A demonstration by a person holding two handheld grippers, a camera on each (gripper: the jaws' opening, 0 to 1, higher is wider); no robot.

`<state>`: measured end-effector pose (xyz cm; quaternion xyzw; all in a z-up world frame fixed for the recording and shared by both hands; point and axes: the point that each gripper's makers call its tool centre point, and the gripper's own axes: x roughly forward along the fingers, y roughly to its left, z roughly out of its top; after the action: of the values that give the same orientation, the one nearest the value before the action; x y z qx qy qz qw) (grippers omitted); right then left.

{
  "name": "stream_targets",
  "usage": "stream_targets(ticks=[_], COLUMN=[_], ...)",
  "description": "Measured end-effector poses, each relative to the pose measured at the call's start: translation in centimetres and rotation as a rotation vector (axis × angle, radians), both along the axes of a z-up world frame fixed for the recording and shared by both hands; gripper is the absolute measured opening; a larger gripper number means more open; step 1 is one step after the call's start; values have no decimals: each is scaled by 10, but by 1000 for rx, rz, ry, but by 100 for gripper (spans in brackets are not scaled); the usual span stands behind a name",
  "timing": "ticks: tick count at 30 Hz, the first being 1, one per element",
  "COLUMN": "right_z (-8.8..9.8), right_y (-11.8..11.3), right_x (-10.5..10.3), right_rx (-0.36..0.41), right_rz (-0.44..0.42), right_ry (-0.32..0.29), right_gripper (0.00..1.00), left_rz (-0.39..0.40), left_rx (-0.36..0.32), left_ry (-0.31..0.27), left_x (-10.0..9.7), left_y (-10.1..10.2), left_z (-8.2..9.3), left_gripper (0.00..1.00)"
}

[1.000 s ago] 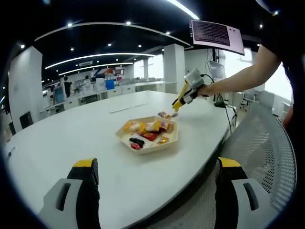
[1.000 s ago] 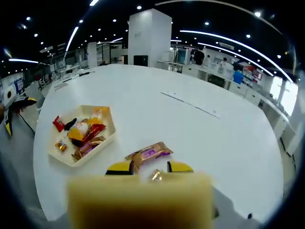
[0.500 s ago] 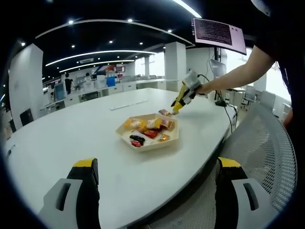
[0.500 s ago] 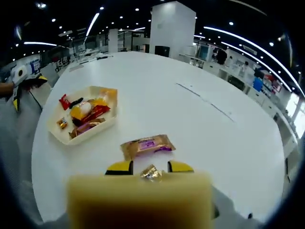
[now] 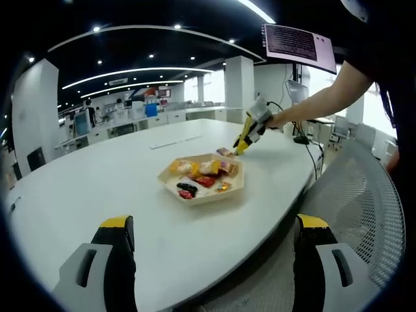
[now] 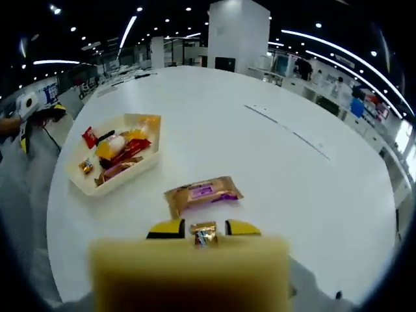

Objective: Place the target food into the container with the food tongs after gripping and lifting it, then release it inside without dropping or visibly crushing the food.

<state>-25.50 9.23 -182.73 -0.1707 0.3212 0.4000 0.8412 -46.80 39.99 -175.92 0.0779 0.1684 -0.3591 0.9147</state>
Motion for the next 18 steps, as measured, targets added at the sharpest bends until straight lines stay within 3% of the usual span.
stream_targets(ticks=[11, 18], right_z=[-3, -3], right_y=[-4, -7], right_x=[4, 2], right_rx=[22, 8], right_rz=[-173, -248], right_ry=[95, 68], right_gripper=[20, 19], left_rz=[-3, -4], left_rx=[-4, 0], left_ry=[-7, -10], left_x=[0, -1], left_y=[0, 0], left_z=[1, 1], left_gripper=[99, 99])
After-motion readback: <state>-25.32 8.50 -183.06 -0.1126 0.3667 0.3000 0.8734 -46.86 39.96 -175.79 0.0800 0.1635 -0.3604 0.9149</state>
